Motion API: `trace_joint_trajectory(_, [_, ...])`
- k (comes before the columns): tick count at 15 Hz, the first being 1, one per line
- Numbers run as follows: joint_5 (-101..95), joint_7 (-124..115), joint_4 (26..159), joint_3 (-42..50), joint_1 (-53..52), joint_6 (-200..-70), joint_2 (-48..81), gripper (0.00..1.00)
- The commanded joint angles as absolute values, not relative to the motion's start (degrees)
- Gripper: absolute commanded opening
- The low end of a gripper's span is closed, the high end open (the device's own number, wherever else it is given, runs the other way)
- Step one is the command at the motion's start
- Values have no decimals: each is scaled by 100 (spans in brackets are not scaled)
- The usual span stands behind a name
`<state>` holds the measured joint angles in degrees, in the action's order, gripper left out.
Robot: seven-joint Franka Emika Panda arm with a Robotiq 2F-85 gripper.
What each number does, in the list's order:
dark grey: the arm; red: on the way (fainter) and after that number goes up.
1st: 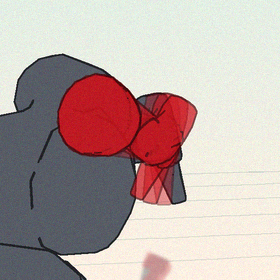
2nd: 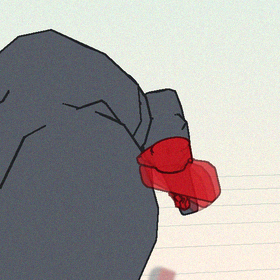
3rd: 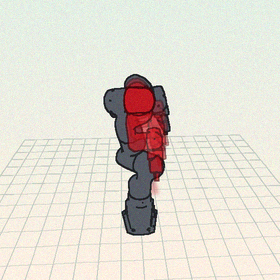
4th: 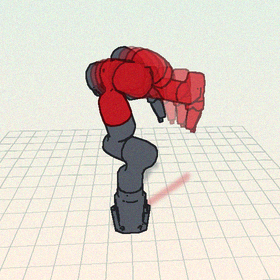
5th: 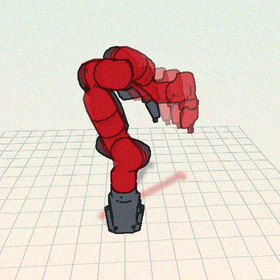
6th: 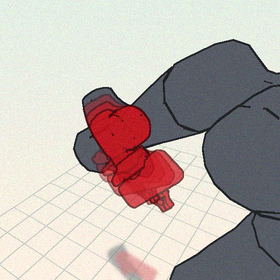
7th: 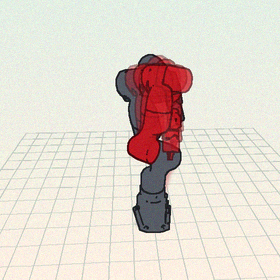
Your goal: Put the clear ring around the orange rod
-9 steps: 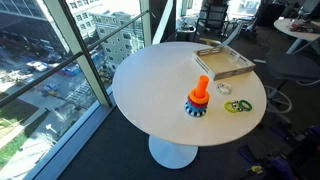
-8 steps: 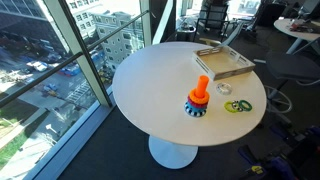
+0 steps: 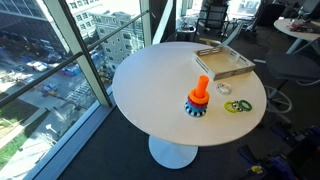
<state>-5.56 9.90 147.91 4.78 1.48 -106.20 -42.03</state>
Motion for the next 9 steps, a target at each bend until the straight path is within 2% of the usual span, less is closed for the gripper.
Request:
trace_joint_trajectory(1, [-506,734,14544,416,166,-10617,-3966,100])
trace_joint_trajectory(9, [-350,311,14020,360,159,-10930,-3094,100])
